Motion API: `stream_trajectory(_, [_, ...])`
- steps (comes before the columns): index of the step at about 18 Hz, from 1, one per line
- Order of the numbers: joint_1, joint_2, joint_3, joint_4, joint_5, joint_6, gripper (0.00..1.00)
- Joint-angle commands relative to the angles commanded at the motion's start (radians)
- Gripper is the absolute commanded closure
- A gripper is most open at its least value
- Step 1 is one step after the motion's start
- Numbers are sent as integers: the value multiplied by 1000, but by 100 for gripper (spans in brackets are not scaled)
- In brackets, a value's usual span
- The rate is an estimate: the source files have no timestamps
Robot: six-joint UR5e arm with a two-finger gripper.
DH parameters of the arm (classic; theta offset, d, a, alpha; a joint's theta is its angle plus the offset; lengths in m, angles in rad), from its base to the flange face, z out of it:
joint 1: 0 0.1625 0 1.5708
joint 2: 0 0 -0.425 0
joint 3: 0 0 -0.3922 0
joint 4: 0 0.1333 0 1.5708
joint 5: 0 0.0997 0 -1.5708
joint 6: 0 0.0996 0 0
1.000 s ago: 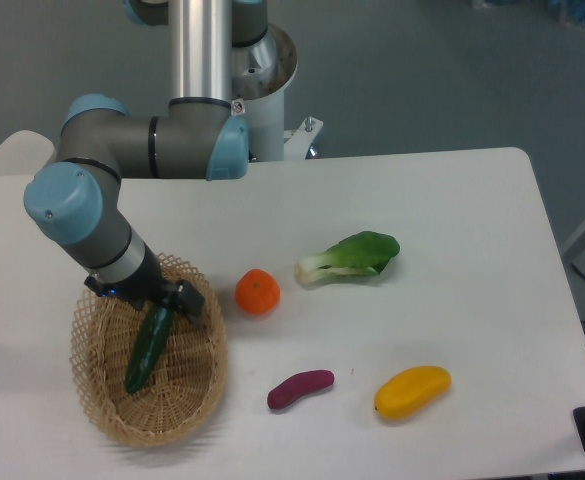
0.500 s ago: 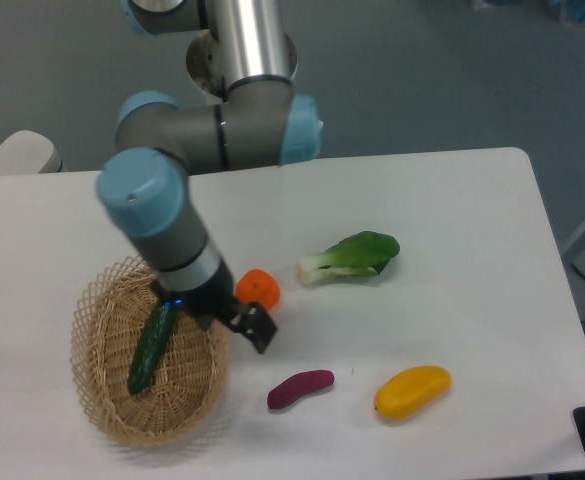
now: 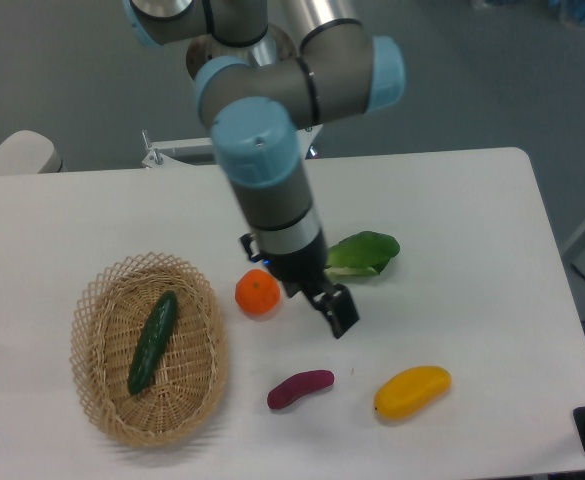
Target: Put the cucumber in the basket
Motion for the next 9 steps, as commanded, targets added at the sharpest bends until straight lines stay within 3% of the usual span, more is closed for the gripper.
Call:
stream_trajectory(5, [74,29,-37,-8,-54,200,0])
stream_trajectory(9, [92,40,-41,-9,-60,221,0])
